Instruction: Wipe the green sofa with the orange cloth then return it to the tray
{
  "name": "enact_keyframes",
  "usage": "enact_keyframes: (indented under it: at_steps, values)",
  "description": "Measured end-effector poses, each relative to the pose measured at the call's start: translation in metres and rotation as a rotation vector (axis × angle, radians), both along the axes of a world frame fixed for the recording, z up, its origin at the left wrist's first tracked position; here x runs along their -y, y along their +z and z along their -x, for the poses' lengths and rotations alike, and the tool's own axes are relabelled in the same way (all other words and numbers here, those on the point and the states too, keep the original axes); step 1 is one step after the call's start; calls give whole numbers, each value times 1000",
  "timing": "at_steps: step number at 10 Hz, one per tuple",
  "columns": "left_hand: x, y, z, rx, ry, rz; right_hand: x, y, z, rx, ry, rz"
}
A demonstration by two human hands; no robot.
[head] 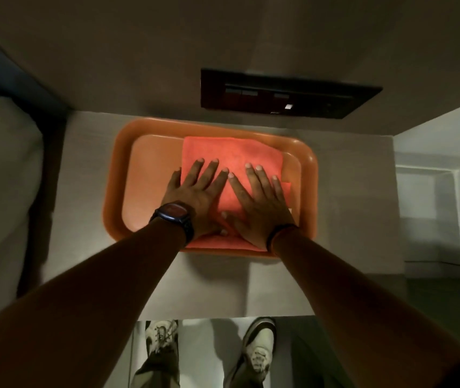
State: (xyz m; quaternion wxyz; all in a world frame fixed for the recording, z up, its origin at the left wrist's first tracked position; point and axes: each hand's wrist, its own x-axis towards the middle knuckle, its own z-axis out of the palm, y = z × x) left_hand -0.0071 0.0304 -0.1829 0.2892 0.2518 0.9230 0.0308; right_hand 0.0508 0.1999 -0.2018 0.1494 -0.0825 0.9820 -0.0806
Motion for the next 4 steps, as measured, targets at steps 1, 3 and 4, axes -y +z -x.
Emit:
enact_keyframes:
  at_steps: [1, 3, 4]
  values:
    - [-4, 6, 2, -14, -10, 21, -1, 7, 2, 15, 7, 11]
    - [-19, 50, 21, -163, -43, -59, -9, 50, 17, -45, -45, 81]
    - [-30, 86, 31, -281, -46, -167, -15, 87, 36, -119, -116, 90]
